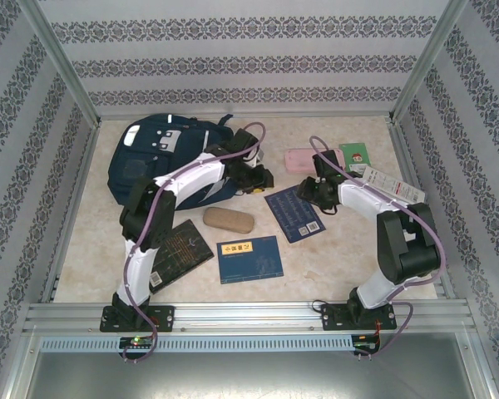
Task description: Pack the student bag
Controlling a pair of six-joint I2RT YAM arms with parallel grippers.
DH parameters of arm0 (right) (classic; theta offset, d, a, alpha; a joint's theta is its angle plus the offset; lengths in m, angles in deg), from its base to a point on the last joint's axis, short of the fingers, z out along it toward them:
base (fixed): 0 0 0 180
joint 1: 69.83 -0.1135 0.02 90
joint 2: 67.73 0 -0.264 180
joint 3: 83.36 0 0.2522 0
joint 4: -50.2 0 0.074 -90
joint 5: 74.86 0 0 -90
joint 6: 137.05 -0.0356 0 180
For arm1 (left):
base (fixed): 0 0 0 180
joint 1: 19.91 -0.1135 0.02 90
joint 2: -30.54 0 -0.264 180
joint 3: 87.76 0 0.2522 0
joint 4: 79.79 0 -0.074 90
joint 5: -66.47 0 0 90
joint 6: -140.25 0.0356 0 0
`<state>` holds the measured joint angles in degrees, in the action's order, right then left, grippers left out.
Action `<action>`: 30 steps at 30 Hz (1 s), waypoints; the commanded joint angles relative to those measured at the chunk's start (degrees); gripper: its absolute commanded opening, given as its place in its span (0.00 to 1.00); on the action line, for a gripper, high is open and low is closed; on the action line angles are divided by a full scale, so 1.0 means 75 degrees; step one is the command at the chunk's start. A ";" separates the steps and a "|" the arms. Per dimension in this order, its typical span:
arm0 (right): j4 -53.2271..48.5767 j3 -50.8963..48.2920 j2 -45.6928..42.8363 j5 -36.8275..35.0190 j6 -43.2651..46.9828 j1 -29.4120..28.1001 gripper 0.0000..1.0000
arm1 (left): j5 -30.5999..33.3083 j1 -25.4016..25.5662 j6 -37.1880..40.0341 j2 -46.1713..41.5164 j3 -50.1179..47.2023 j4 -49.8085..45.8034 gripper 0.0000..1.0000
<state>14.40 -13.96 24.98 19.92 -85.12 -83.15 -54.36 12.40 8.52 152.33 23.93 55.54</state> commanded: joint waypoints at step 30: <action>0.0017 -0.0590 0.0194 0.0945 -0.0889 -0.0779 0.60 | 0.0353 0.0253 -0.0193 0.2707 0.3211 -0.1239 0.33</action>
<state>14.11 -19.75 25.53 22.10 -89.31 -86.51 -52.29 14.35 4.47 172.75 46.57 49.59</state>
